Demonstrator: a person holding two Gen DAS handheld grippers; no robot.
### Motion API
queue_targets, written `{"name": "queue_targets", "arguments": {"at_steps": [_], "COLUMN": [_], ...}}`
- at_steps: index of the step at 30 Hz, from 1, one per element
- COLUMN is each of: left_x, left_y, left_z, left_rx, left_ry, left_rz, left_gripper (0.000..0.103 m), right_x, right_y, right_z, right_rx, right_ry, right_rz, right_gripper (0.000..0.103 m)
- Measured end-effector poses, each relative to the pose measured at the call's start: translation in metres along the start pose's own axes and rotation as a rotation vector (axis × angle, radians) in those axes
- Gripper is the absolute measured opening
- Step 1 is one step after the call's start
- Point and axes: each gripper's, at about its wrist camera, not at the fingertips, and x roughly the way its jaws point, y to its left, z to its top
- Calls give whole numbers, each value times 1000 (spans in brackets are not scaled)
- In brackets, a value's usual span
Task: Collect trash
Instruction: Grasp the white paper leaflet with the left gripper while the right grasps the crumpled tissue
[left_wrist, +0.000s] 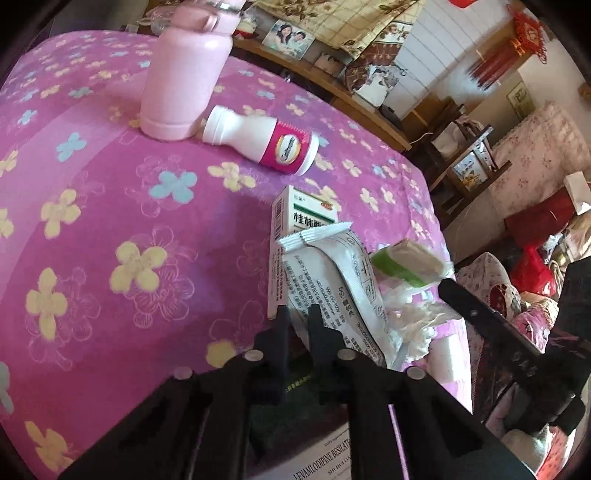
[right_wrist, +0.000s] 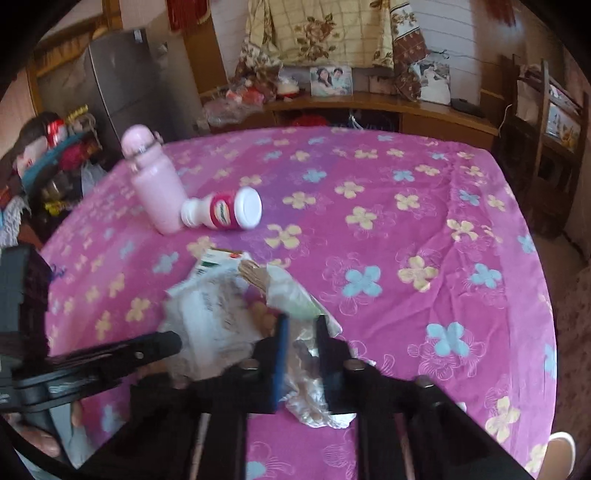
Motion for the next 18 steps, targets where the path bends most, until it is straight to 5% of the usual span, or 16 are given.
{"name": "queue_targets", "arguments": {"at_steps": [6,11,13,14,15,18], "left_x": [-12,-19,-16,-15,-16,-14], "left_y": [-7,-10,-8,-6,-3,0], "left_z": [-4,-9,-8,-8,-9,-6], "left_rx": [43,81,52,36,17,-7], "left_ry": [14,1,23,22,7,-7], "left_rz": [-1,21,18,15,7,25], "left_gripper": [7,8,36,68,77,77], "right_x": [-34,-39,-29,-20,-11,6], "right_y": [-4,-18,-22,-24,-24,-25], "right_z": [1,-12,-20,-24,-27,-34], "right_rx": [37,86,84,85,89,91], "right_ry": [-68,-8,32,59,84,110], "right_rz": [13,-14,-38,-42,-37,-36], "right_gripper": [8,10,11,11,11,11]}}
